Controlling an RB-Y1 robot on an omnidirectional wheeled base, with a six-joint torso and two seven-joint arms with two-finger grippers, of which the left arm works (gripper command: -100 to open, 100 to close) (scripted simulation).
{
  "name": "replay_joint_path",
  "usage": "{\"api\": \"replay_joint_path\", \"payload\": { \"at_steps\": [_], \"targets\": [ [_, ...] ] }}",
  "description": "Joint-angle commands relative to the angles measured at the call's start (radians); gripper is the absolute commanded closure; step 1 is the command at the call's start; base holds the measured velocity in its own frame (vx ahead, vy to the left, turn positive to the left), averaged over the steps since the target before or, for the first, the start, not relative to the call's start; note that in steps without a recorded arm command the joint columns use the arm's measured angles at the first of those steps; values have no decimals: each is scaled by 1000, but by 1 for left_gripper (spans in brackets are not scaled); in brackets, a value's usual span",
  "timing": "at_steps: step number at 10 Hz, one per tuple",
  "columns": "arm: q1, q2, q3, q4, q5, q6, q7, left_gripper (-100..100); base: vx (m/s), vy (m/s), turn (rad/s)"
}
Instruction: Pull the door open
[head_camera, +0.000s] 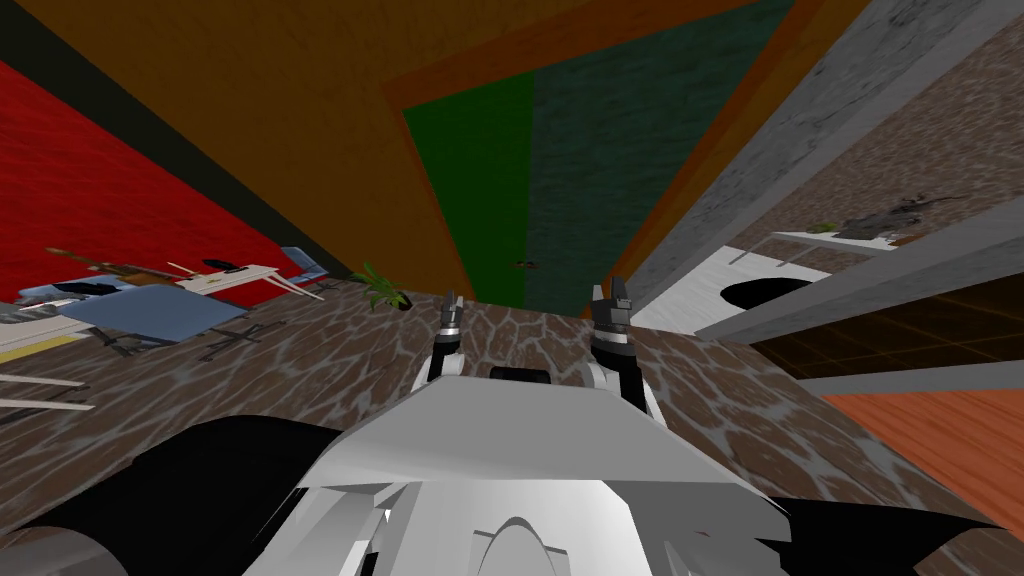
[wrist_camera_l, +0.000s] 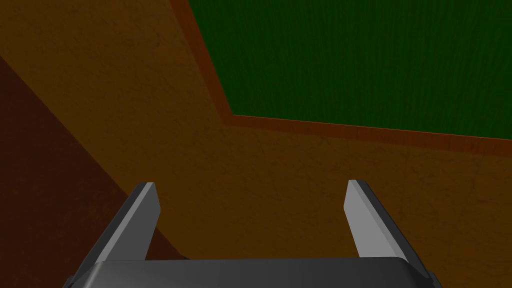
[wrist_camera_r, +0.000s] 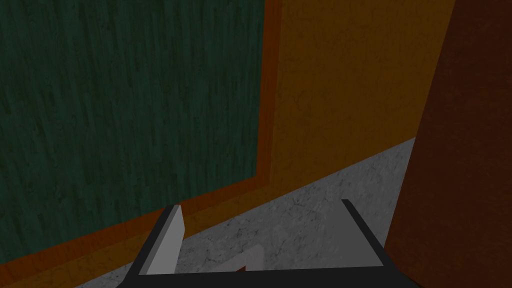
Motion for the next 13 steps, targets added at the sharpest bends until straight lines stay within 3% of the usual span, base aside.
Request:
{"api": "replay_joint_path", "payload": {
  "at_steps": [1, 13],
  "targets": [
    [-14, 12, 7, 36, 6, -8, 11, -100, 96, -29, -66],
    [-76, 76, 21, 306, 37, -80, 71, -100, 104, -39, -68]
  ]
}}
